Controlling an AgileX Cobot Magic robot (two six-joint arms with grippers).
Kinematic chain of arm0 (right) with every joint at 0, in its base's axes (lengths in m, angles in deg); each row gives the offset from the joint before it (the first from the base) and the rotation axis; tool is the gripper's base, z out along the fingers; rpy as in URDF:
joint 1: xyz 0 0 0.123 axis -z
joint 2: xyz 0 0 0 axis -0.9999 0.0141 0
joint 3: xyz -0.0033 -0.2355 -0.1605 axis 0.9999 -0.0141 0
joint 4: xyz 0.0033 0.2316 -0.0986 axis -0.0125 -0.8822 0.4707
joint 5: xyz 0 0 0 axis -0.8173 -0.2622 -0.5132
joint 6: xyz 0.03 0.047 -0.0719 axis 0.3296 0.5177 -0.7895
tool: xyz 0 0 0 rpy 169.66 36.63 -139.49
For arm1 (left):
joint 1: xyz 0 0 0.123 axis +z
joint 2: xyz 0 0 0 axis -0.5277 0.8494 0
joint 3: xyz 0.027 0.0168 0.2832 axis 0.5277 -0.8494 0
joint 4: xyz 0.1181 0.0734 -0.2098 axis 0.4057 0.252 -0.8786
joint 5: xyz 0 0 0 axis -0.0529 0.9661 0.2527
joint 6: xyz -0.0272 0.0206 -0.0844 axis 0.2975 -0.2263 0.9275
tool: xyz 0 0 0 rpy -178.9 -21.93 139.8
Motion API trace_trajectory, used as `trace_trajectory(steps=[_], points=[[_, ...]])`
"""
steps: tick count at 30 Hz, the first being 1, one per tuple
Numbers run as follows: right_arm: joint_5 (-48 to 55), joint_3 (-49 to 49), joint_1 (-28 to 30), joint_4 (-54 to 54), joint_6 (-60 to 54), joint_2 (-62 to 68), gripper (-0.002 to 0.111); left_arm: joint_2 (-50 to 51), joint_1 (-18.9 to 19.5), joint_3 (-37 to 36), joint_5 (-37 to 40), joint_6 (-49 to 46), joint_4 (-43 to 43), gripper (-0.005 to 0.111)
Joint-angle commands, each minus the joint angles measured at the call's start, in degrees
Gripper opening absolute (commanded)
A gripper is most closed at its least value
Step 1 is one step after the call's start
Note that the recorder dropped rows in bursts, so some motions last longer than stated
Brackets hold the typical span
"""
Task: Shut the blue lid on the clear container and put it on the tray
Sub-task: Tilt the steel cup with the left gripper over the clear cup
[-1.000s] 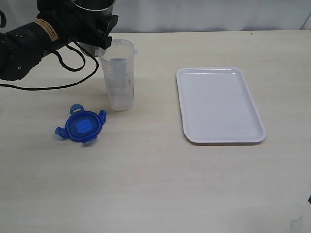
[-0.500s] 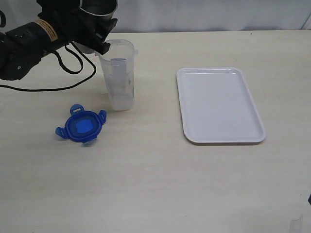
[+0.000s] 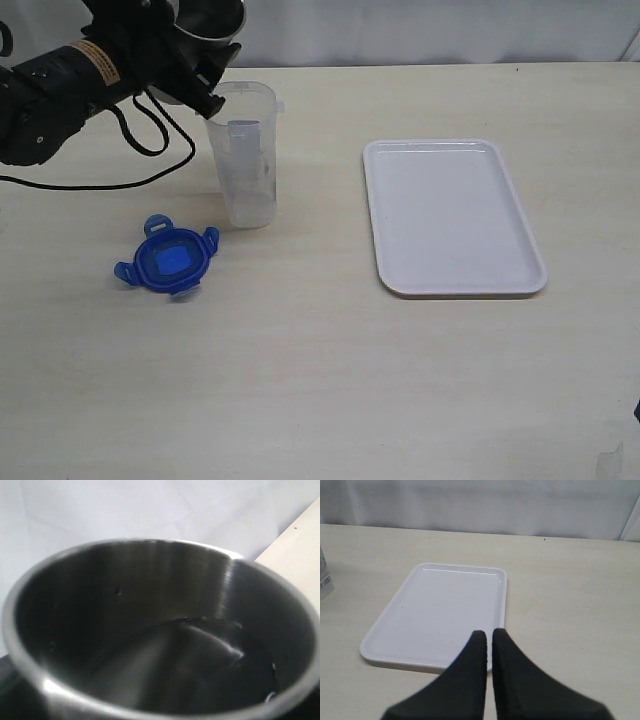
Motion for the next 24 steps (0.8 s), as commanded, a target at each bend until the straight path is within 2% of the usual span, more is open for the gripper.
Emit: trace_trajectory(steps=[1, 24], points=[[-0.1, -0.1, 0.3, 0.3, 0.1, -0.3, 0.004, -1.2, -0.1, 1.1, -4.8, -3.3, -0.1, 0.000], [-0.1, -0.1, 0.3, 0.3, 0.1, -0.3, 0.004, -1.2, 0.1, 1.1, -4.9, -12.2, -0.7, 0.000]])
